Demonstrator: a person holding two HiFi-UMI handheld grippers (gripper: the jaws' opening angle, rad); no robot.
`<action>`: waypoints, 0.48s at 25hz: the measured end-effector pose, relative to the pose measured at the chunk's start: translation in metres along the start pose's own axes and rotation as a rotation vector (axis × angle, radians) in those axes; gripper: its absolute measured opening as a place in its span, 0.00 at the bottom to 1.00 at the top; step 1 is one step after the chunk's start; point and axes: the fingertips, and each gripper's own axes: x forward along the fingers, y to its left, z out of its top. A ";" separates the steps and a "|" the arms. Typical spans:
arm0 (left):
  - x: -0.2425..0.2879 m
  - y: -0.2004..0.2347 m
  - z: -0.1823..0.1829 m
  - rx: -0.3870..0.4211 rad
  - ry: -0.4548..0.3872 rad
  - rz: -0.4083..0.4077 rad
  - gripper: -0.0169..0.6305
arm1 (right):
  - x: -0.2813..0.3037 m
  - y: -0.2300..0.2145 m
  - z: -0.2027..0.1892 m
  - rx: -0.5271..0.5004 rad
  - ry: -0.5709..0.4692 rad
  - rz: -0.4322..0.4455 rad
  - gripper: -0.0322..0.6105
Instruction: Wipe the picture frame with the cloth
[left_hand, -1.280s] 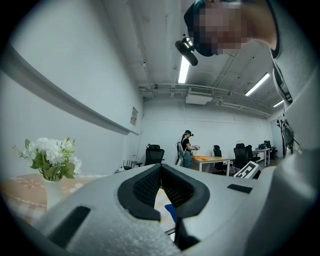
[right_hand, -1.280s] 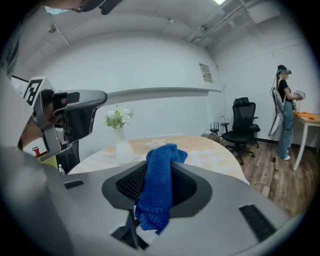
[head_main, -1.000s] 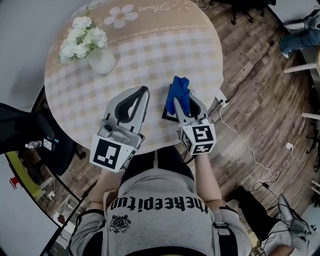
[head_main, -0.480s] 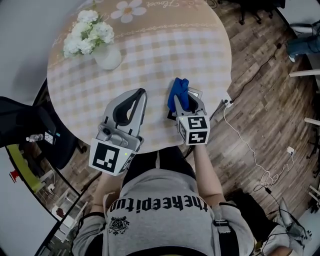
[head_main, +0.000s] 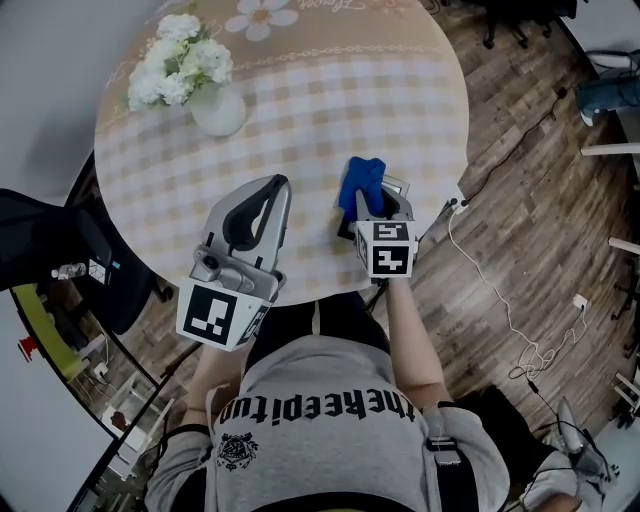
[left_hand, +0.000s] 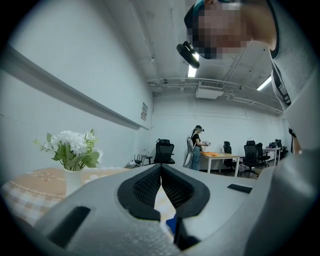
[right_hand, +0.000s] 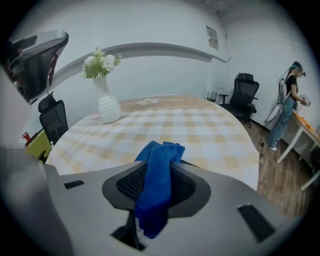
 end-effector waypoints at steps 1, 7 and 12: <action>0.001 -0.001 0.000 0.000 0.000 -0.003 0.05 | -0.001 -0.005 -0.002 0.002 0.008 -0.013 0.24; 0.005 -0.009 0.000 0.004 0.005 -0.022 0.05 | -0.009 -0.026 -0.008 0.019 0.025 -0.061 0.24; 0.009 -0.017 0.003 0.010 0.003 -0.040 0.05 | -0.021 -0.043 -0.013 0.066 0.012 -0.084 0.24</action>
